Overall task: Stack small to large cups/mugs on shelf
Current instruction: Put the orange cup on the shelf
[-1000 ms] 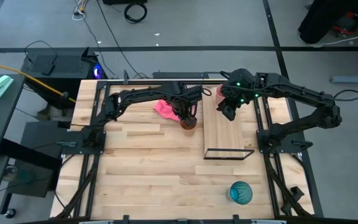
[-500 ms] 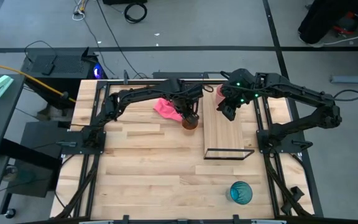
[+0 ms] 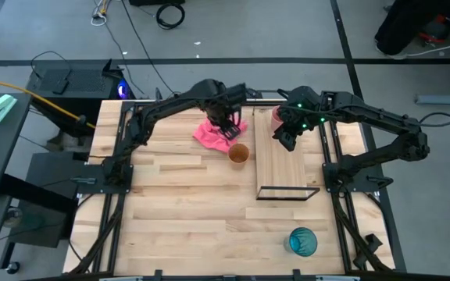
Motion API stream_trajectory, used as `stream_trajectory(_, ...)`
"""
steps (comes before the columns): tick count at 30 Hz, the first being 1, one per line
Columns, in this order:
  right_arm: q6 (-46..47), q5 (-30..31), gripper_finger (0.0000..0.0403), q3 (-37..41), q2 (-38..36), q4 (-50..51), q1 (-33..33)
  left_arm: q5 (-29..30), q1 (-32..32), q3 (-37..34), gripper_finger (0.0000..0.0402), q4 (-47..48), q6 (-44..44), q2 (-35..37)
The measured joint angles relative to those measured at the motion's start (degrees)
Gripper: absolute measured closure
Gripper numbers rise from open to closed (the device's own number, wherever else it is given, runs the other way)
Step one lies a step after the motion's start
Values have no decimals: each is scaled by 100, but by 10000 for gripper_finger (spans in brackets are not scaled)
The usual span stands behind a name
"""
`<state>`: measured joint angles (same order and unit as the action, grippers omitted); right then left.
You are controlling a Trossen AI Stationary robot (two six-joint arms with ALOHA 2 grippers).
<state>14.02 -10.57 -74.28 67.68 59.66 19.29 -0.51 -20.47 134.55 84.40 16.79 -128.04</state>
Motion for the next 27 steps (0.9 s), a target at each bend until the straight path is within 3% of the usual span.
stream_trajectory(5, 147, 0, 285, 0, 0, 2, 0, 176, -325, -9, 265, 613, -252, 36)
stream_trajectory(16, 238, 0, 284, 0, 0, -68, 1, 280, -917, -9, 284, 564, -598, 889)
stream_trajectory(22, 106, 0, 284, 0, 0, -264, 2, 332, -1239, -324, 283, 557, -413, 1923)
stream_trajectory(27, 57, 0, 284, 0, 0, -431, 2, 421, -1134, -1259, 281, 488, 227, 3251)
